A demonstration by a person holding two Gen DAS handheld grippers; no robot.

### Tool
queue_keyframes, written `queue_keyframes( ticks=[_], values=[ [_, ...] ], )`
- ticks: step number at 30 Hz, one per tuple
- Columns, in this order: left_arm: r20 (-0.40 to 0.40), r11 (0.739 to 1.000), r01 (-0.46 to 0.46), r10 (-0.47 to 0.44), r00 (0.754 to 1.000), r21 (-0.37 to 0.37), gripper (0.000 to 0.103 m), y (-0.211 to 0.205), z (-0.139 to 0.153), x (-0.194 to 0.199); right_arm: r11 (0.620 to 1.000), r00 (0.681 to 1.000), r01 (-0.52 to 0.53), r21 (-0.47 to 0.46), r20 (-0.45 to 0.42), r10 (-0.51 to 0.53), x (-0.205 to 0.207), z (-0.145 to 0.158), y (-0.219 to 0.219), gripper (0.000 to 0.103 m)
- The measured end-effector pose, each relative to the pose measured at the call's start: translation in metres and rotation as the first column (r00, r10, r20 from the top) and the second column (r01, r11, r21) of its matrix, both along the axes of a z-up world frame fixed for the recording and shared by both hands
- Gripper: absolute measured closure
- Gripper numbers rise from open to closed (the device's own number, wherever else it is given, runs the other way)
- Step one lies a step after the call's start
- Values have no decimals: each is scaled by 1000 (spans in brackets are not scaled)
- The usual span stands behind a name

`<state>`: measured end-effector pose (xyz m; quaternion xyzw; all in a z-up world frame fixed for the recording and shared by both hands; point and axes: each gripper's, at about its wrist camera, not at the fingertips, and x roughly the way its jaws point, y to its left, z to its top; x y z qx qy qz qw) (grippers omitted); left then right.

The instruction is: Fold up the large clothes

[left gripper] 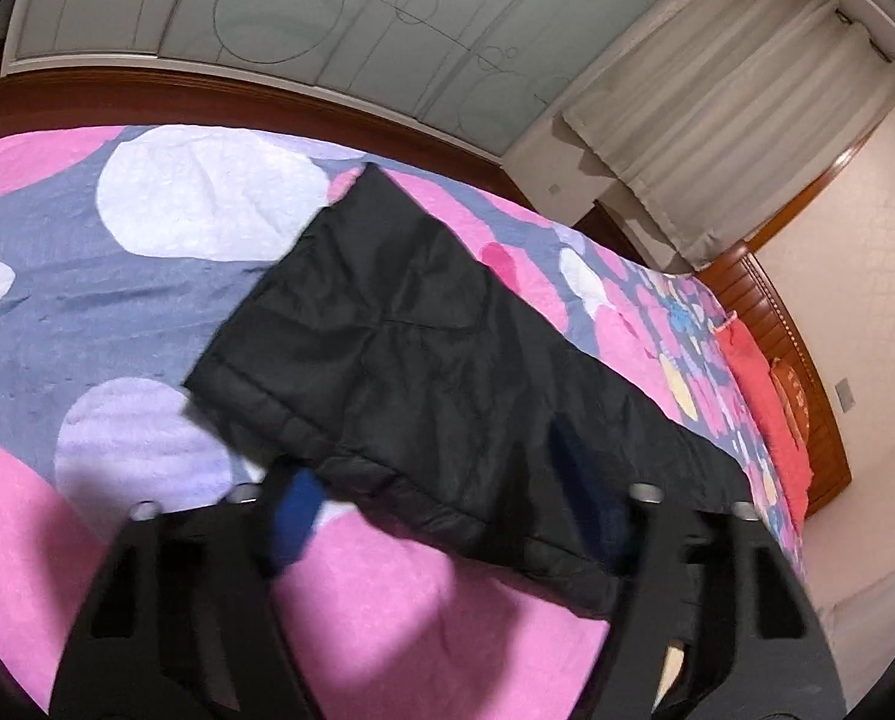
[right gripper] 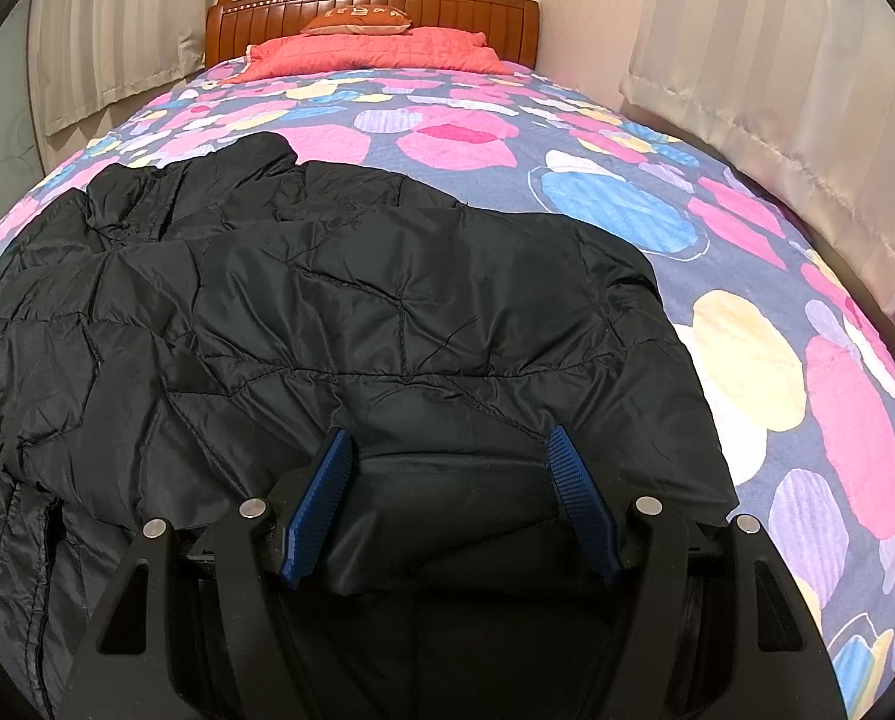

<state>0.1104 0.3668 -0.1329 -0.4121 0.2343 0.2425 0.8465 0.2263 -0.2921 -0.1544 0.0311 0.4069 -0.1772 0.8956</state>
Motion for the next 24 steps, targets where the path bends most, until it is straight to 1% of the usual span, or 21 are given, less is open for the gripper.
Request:
queue_keyframes(
  ticks=[1,2,3,4,5,7,9,10,12,15,18,19,21,24],
  values=[
    [0,1000,-4,4,1000,-4,54,3,-2,-2,1000,1000,0,0,0,0,0,0,0,35],
    [-3,1000,-9,9,1000,-10,64,6,-4,-5,1000,1000,0,0,0,0,0,0,0,35],
    [-5,1000,-10,10,1000,-14,78,8,-5,-4,1000,1000,0,-1,0,0,0,0,-1,35],
    [-8,1000,-6,6,1000,-20,85,11,-5,-4,1000,1000,0,-1,0,0,0,0,0,35],
    [-11,1000,7,-8,1000,-28,88,14,-6,-2,1000,1000,0,-1,1,0,0,0,0,35],
    [-19,1000,16,-17,1000,-14,90,14,-3,-1,1000,1000,0,-1,1,0,0,0,0,35],
    [-18,999,35,-35,999,31,93,8,6,3,1000,1000,0,0,2,0,-1,0,-1,35],
    [-12,996,50,-49,999,69,93,1,15,4,1000,1000,0,-1,2,0,-1,0,0,35],
    [11,989,77,-78,997,123,93,-12,33,7,1000,1000,0,-1,2,0,-1,0,-1,35],
    [38,976,126,-135,990,179,93,-34,55,15,1000,1000,0,0,3,0,-1,-1,0,35],
    [61,947,211,-232,971,240,93,-70,79,29,1000,1000,0,1,4,0,-1,0,0,35],
    [61,928,260,-285,957,266,93,-90,87,37,1000,1000,0,1,4,0,-1,0,0,35],
    [53,897,330,-360,931,295,93,-122,95,50,1000,1000,1,0,4,-1,-2,-1,0,35],
    [26,851,414,-446,895,323,93,-167,98,67,1000,1000,1,-1,4,-1,-2,-1,1,35]
  ],
)
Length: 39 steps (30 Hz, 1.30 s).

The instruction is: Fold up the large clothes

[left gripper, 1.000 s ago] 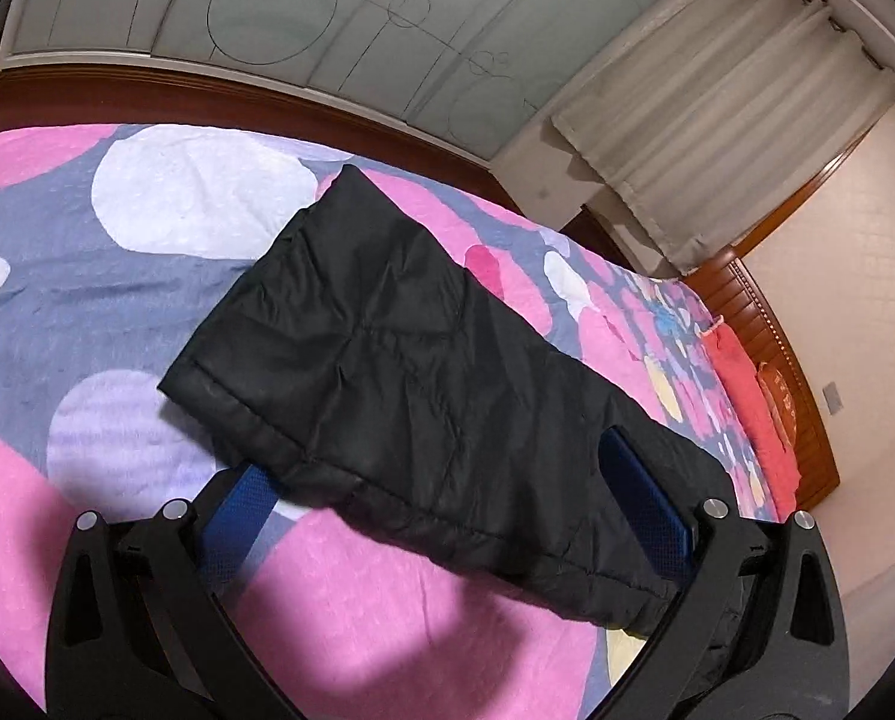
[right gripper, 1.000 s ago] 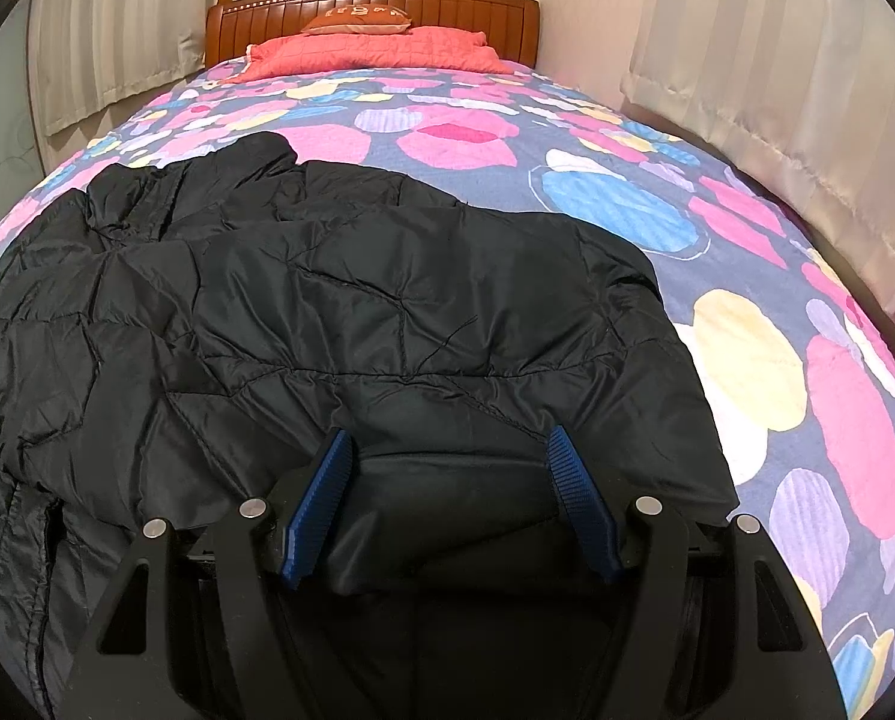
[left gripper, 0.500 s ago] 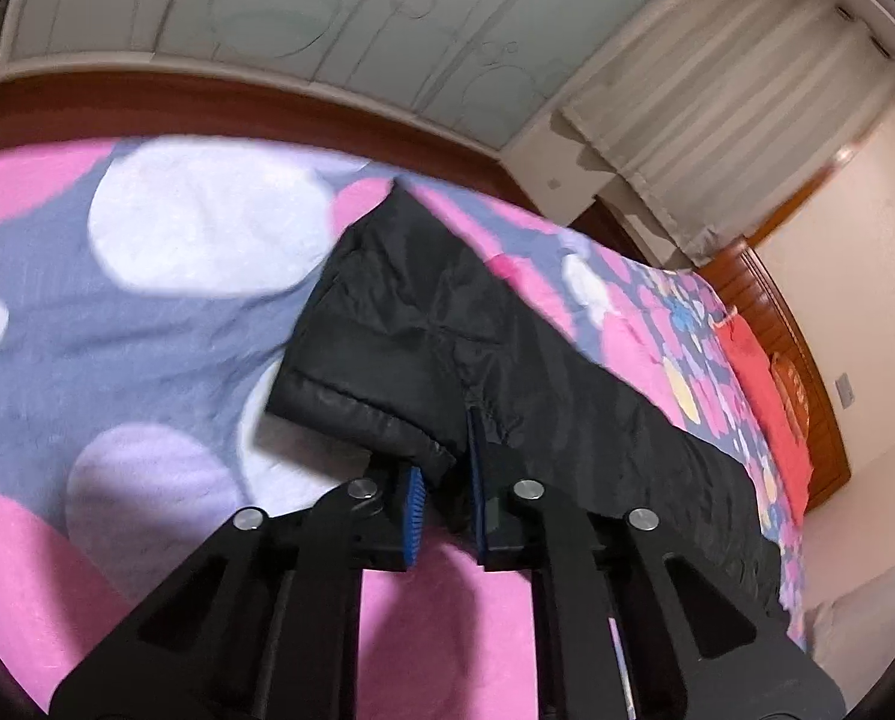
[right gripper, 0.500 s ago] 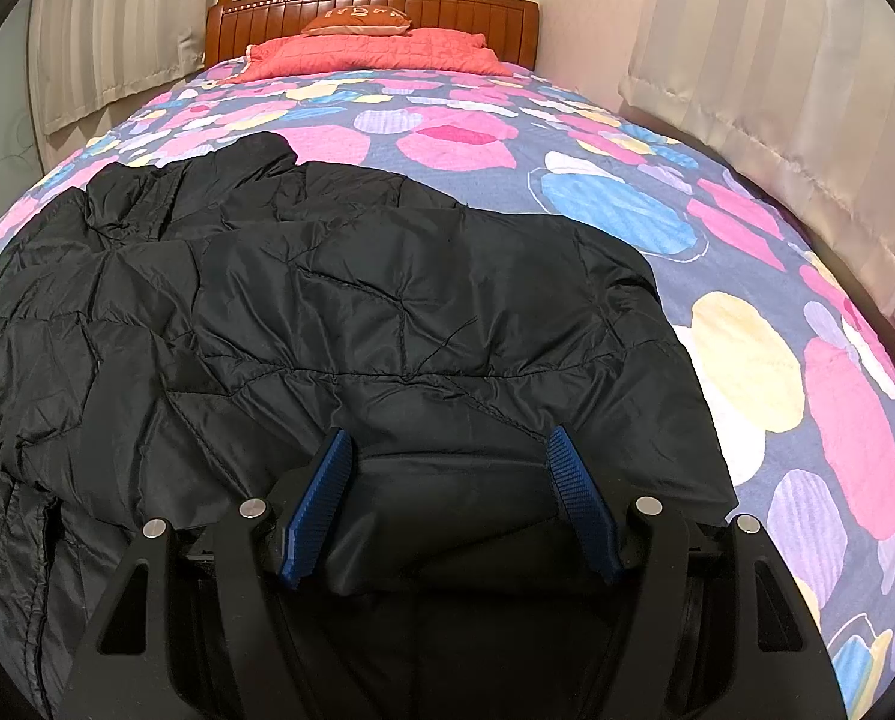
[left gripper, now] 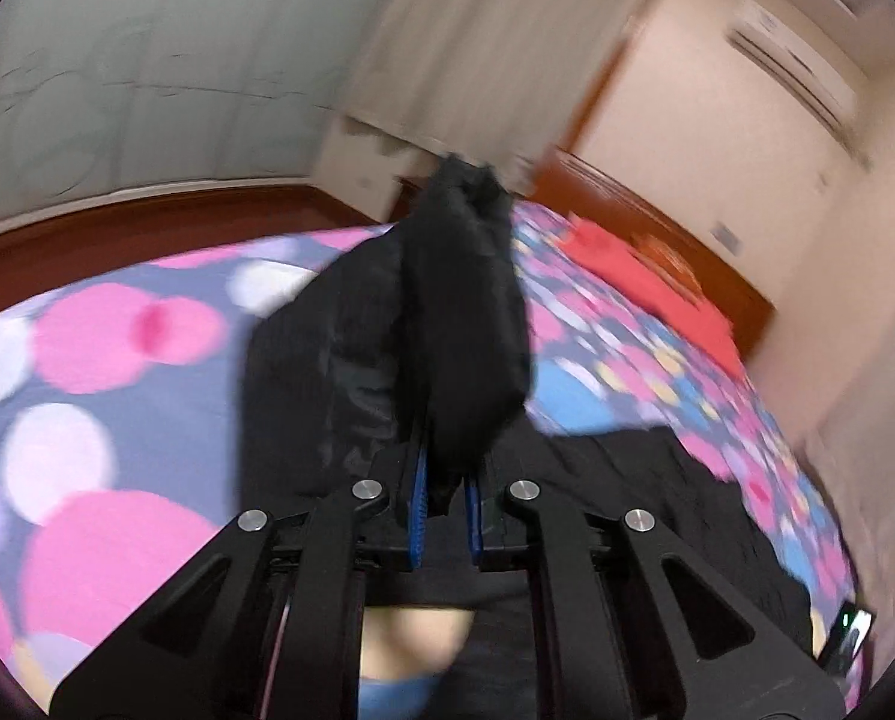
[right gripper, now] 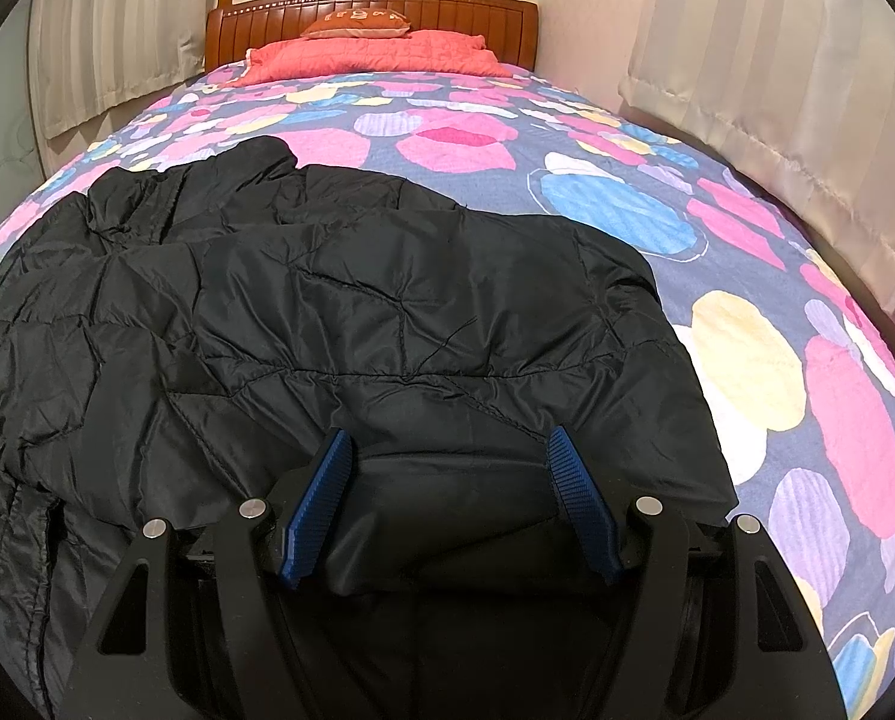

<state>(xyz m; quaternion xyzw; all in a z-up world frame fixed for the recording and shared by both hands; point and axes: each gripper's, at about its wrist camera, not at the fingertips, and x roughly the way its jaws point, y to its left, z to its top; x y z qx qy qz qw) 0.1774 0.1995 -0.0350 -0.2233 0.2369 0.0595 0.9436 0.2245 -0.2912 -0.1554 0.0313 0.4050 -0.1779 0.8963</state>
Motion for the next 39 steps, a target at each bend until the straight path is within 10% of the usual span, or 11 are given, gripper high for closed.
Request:
queue_keyframes(
  ticks=[9,22,25,27,39],
  values=[
    [-95,954,280,-270,958,105,94,-148,-12,53,1000,1000,-3,6,7,3,1,3,-3,35],
    [-266,832,532,-483,834,157,92,-277,-60,75,1000,1000,-1,7,10,1,-1,2,-3,35],
    [-270,819,551,-501,822,159,61,-279,-58,67,1000,1000,-1,8,9,0,-2,1,-2,35],
    [-247,829,535,-491,835,161,43,-278,-52,61,1000,1000,-1,7,8,1,0,3,-2,35],
    [-174,862,434,-400,900,262,39,-210,-16,12,997,997,-38,65,68,34,-2,43,29,35]
  ],
)
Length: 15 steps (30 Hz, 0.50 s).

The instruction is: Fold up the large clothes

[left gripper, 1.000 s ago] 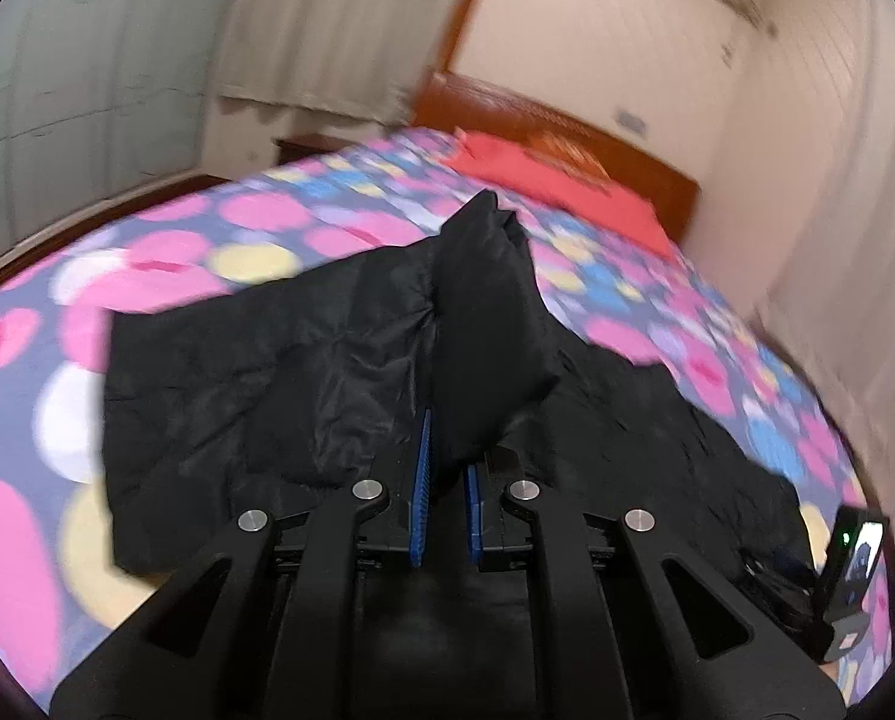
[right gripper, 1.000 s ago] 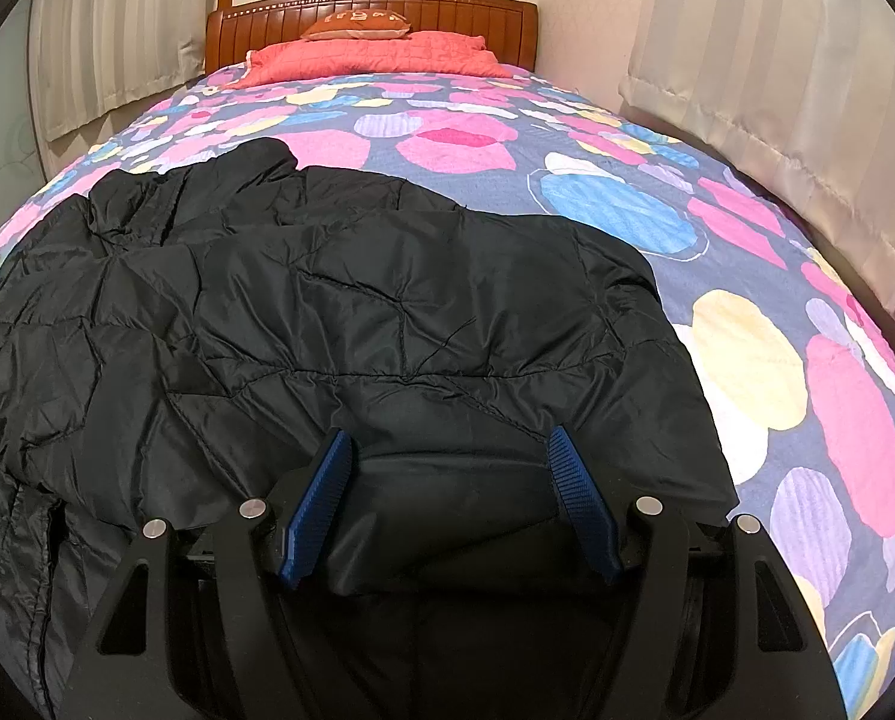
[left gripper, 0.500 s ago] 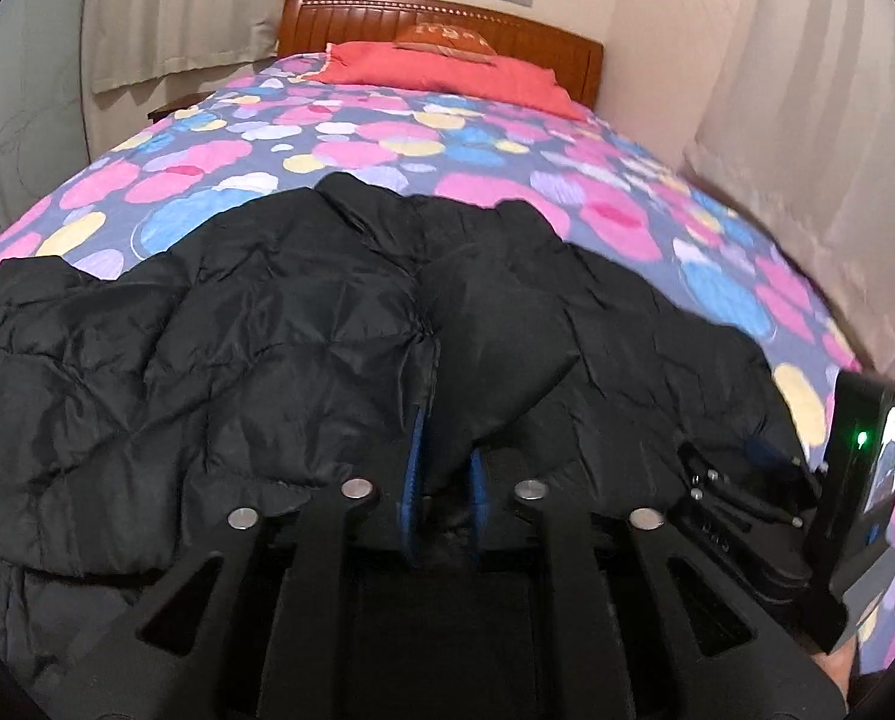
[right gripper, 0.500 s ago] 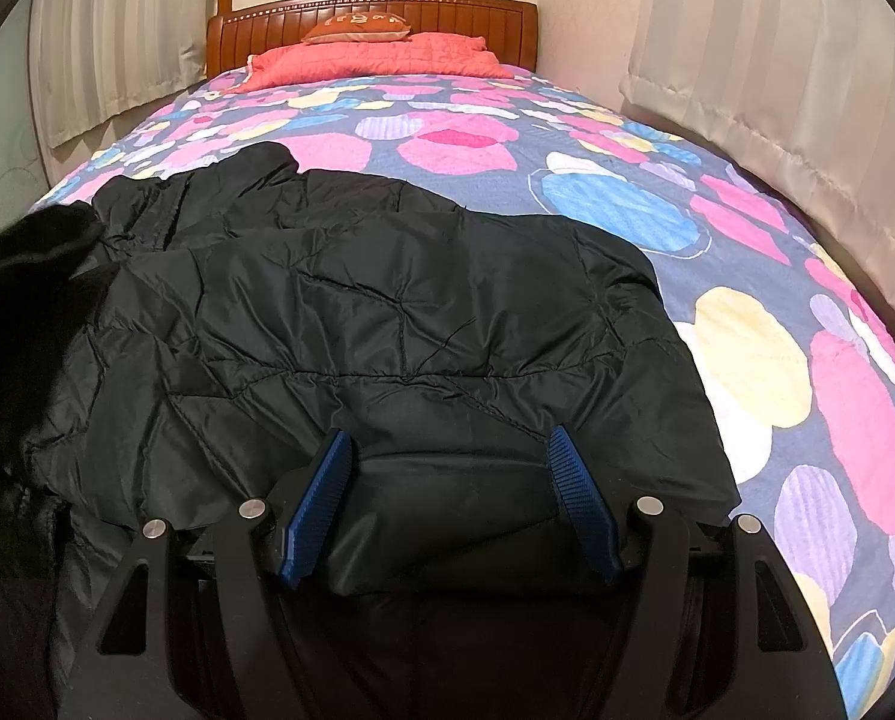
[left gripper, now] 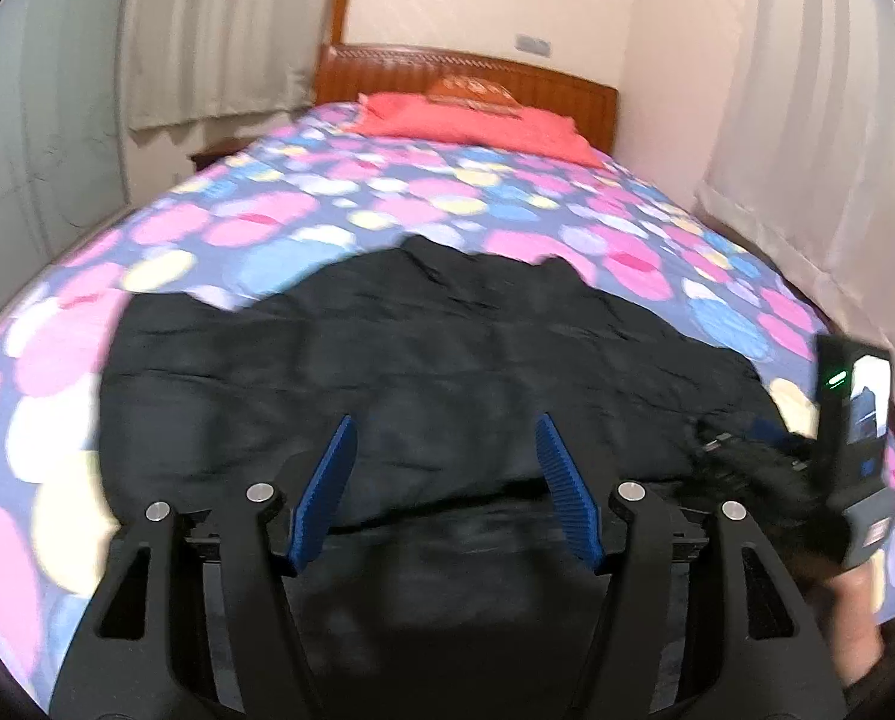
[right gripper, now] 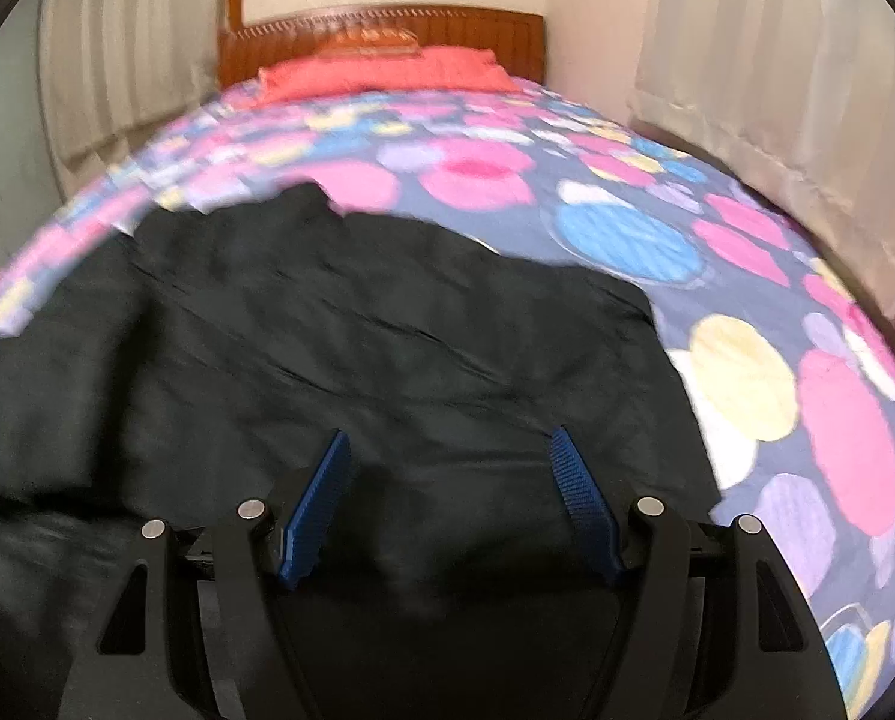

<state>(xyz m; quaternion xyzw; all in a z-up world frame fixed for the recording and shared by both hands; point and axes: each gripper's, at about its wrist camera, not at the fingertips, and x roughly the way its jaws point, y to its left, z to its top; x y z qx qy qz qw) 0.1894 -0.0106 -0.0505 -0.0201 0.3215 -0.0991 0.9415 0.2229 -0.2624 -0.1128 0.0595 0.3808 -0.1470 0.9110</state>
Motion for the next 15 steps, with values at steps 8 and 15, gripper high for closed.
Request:
queue_keyframes(
  ticks=[8,15],
  values=[
    [-11,986,-163,164,986,35,37,76,-7,-4,971,984,-174,161,5,175,47,12,73,32],
    [-34,974,-223,224,974,31,37,110,-14,-3,935,965,-247,256,-17,260,80,-3,105,84]
  ],
)
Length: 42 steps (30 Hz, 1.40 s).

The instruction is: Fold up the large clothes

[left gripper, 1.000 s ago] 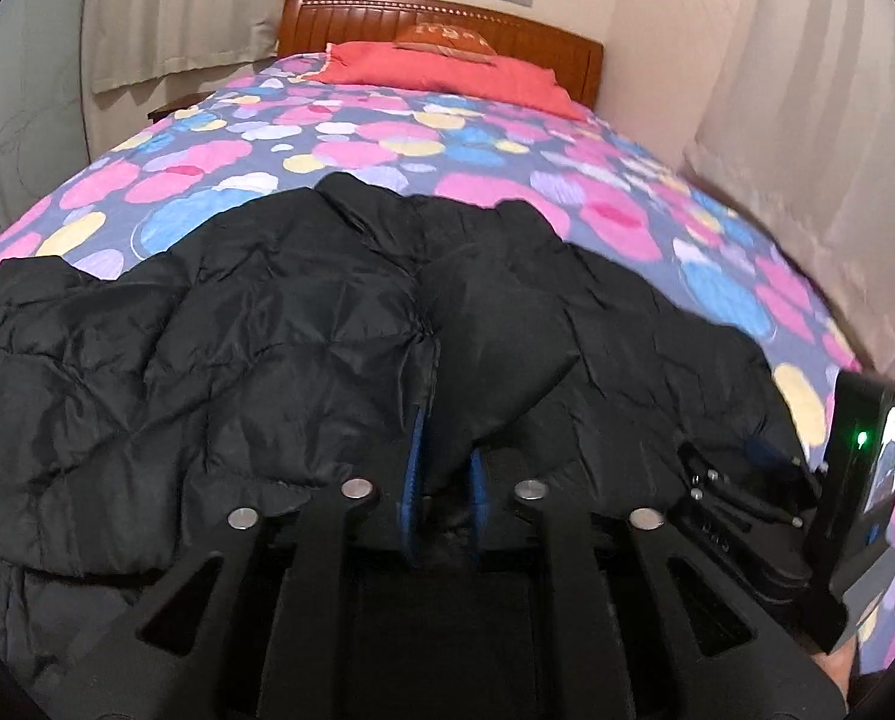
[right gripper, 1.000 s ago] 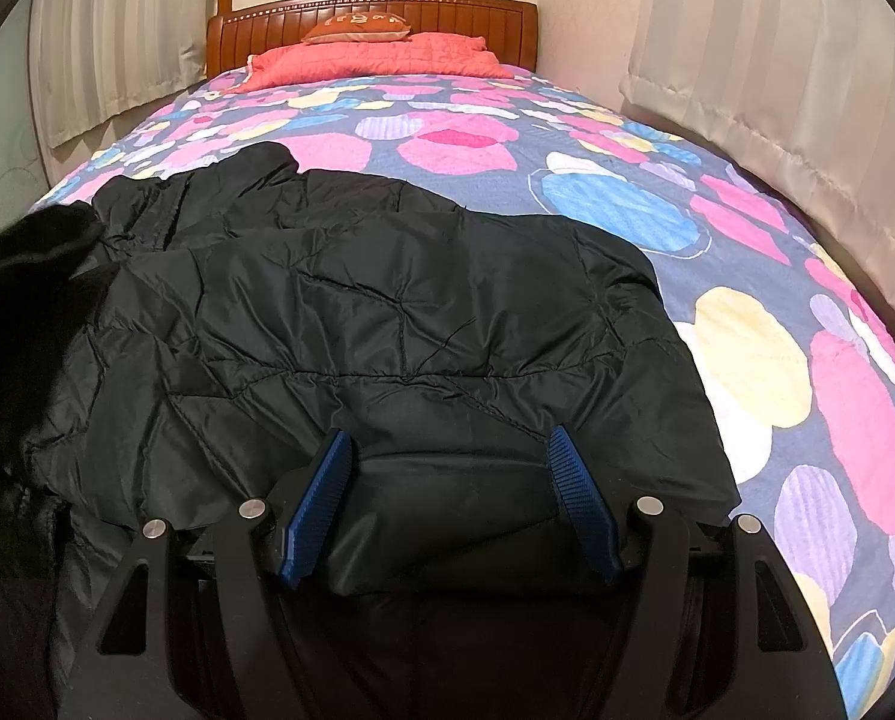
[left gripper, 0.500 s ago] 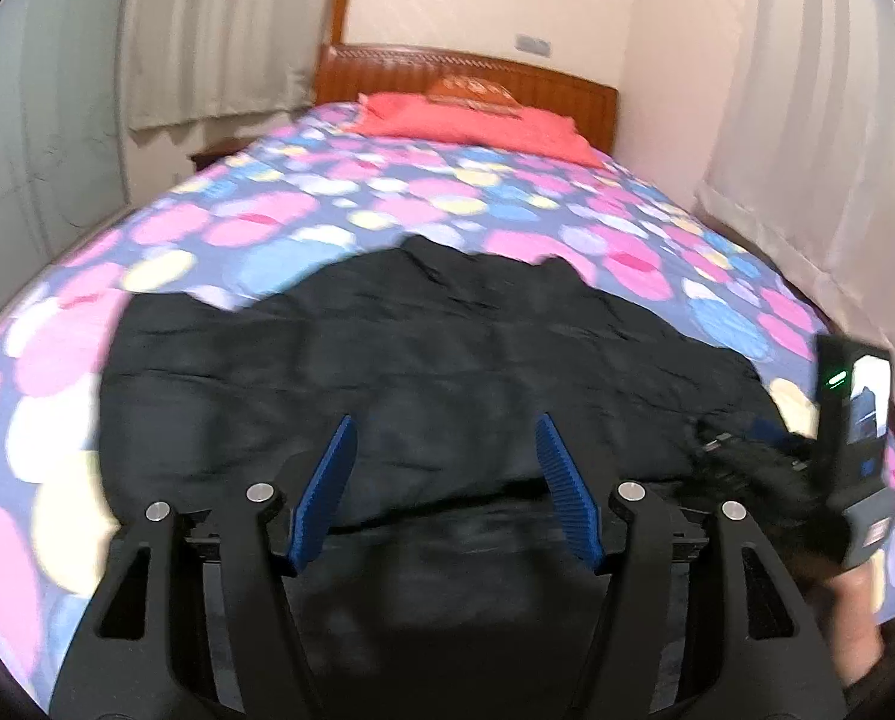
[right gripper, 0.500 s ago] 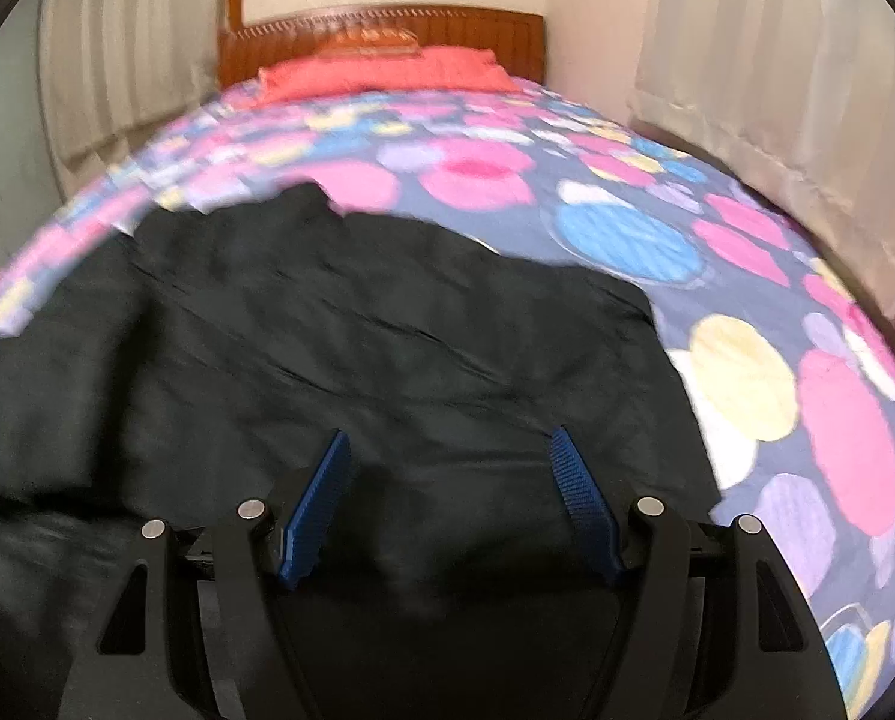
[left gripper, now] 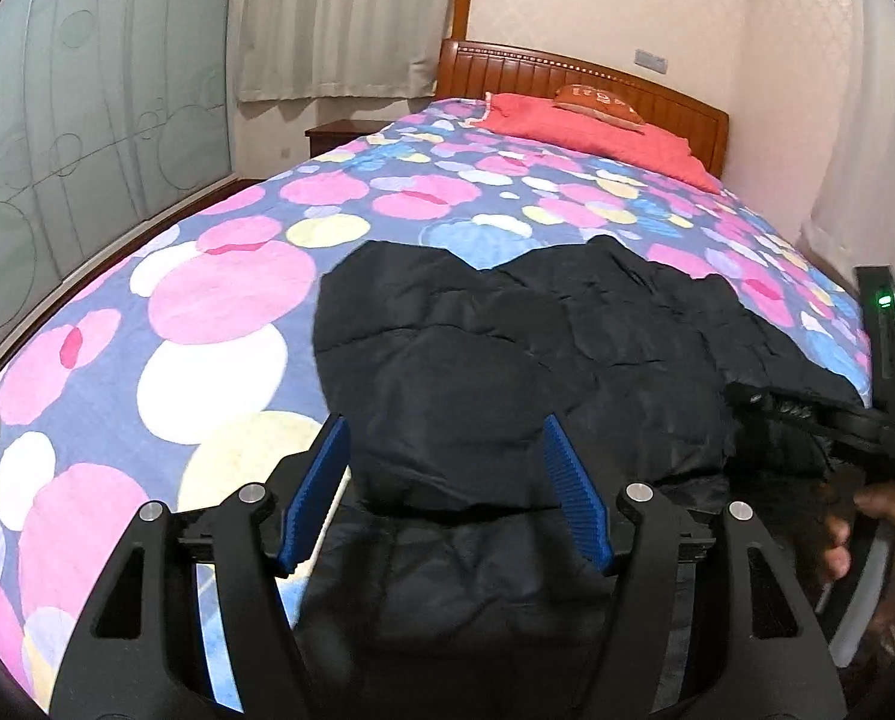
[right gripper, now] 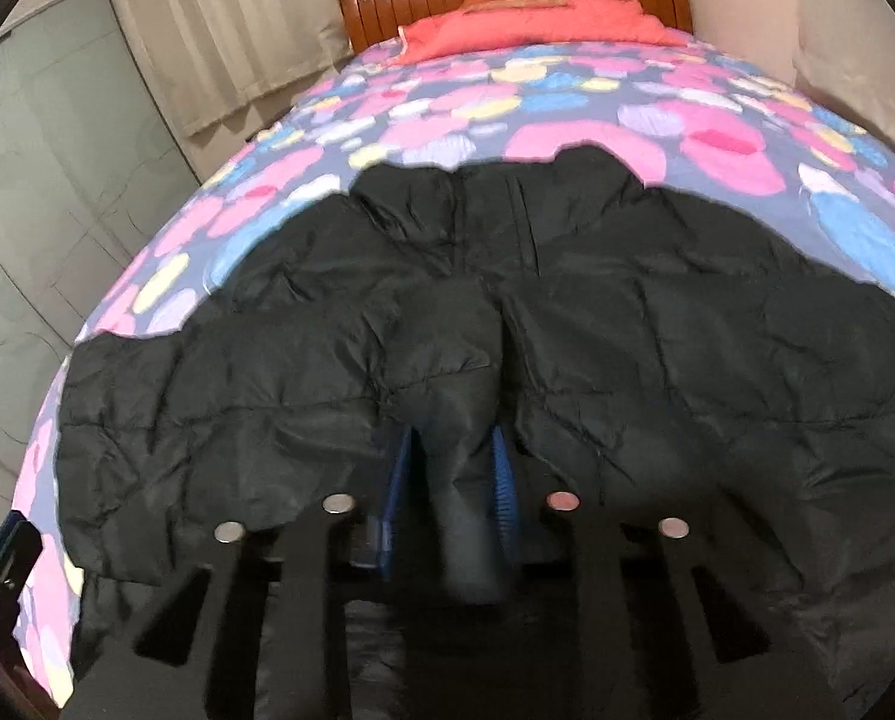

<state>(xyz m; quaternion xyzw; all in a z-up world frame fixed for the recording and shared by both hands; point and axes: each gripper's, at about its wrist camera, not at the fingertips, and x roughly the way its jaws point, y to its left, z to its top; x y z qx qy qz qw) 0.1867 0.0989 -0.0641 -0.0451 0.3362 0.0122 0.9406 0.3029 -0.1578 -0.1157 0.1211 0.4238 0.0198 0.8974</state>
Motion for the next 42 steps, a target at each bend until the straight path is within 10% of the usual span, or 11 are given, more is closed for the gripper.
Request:
queue_keyframes(
  ticks=[9,16,21,27,42],
  values=[
    [9,1000,7,-7,1000,-19,36,1,5,14,978,978,182,-102,124,-169,-38,37,-82,88],
    [-39,999,50,-50,998,-2,36,-20,-8,31,963,968,250,-104,9,-250,-44,-6,-148,87],
    [-91,997,72,-70,993,24,36,-29,-20,49,961,968,242,-135,-32,-249,-48,-17,-153,62],
    [-95,995,76,-70,993,64,35,-35,-20,79,944,960,275,-181,102,-260,-58,22,-141,62],
    [-180,973,92,-54,982,211,31,-68,-52,137,970,985,162,-184,-29,-170,12,-20,-101,61]
  ],
)
